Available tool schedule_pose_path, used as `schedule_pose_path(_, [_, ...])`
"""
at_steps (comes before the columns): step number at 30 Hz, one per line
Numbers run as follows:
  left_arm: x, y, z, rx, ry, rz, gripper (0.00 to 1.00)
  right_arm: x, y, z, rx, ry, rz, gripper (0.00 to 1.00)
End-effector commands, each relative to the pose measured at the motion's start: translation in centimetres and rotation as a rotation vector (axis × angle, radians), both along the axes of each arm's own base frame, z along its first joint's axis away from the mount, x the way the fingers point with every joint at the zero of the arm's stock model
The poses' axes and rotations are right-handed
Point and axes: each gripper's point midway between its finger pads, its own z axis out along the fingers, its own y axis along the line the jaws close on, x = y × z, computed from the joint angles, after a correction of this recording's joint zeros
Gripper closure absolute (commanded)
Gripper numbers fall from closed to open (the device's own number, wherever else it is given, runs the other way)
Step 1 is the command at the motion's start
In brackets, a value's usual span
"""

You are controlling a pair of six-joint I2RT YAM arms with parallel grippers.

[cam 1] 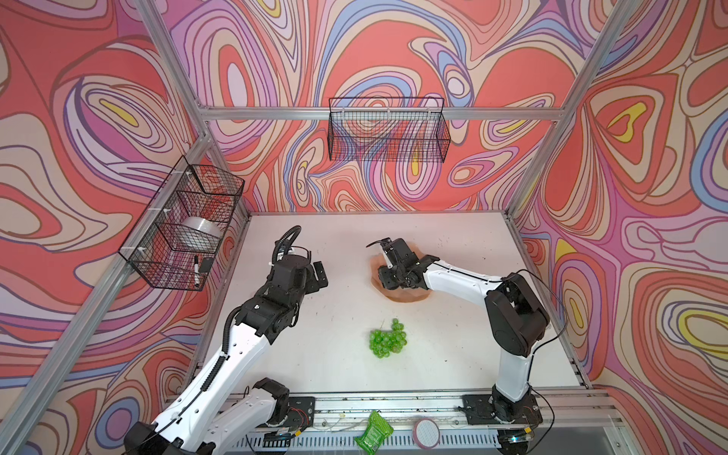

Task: Place and organize the fake fruits in the fruit bowl
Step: 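Carry the second avocado with the right gripper into the bowl, then open the right gripper and move it down over the green grapes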

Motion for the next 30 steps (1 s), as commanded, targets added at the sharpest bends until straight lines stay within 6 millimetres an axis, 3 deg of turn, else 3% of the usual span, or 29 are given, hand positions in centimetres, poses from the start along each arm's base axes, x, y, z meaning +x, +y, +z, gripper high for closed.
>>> schedule_pose_path(1, [-0.1,0.4,-0.8,-0.001,0.024,0.018,0.0,0.3,0.0,0.1,0.009,-0.012,-0.008,0.36])
schedule_pose_path(9, [-0.1,0.4,-0.9,0.0,0.026,0.018,0.0,0.5,0.0,0.9,0.018,-0.022,-0.017,0.34])
schedule_pose_path(11, [-0.2,0.4,-0.9,0.001,0.027,0.018,0.0,0.5,-0.2,2.1,0.031,-0.045,-0.032,0.34])
schedule_pose_path(14, [-0.2,0.6,-0.8,0.004,0.024,0.021,0.0,0.1,-0.6,5.3,0.067,-0.084,-0.039,0.35])
schedule_pose_path(16, [-0.2,0.7,-0.7,0.008,0.021,0.026,0.0,-1.3,-0.8,7.6,0.108,-0.084,-0.023,0.37])
schedule_pose_path(19, [-0.2,1.0,-0.7,0.011,0.018,0.035,0.0,-4.2,-1.4,8.6,0.178,-0.025,-0.012,0.4])
schedule_pose_path(21, [-0.2,1.0,-1.0,0.009,0.021,0.037,0.0,-6.2,-1.7,8.2,0.22,0.029,-0.017,0.4])
schedule_pose_path(25, [-0.2,0.6,-1.8,-0.01,0.038,0.031,0.0,-10.2,-2.2,5.5,0.266,0.168,-0.045,0.42])
schedule_pose_path(30, [-0.4,0.7,-2.2,-0.016,0.052,0.036,0.0,-13.9,-1.0,3.8,0.267,0.256,-0.02,0.42])
